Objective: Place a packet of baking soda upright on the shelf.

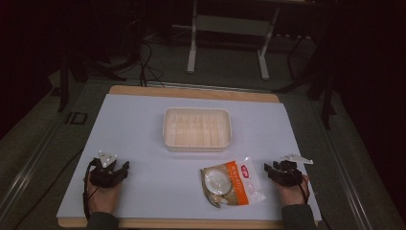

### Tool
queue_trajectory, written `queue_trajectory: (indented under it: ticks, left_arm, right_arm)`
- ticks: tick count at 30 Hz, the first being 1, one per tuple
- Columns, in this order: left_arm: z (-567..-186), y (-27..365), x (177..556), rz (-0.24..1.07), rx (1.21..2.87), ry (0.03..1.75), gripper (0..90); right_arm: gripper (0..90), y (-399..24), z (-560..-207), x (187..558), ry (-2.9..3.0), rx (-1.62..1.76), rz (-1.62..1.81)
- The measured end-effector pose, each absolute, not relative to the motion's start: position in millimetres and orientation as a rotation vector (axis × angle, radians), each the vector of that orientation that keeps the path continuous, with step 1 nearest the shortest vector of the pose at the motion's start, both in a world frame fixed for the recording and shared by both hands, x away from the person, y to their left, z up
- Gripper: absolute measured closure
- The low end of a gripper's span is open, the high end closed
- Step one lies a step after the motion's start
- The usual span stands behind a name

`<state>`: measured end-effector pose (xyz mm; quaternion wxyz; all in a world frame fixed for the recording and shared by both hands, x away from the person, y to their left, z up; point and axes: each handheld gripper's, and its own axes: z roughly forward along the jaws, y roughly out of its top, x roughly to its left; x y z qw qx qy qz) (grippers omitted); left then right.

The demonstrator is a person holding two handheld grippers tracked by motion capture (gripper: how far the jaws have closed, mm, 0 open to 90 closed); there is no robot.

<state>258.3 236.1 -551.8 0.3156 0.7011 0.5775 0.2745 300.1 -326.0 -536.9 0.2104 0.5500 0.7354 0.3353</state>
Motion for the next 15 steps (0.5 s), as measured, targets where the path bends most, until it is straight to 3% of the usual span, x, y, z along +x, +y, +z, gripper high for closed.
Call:
queue_trajectory:
  ticks: [15]
  left_arm:
    - [-551.8,239.9,258.5,0.665,1.844,1.484,55.2]
  right_arm:
    - [62.8,-322.9,-528.4,295.4,2.169,1.466,0.940]
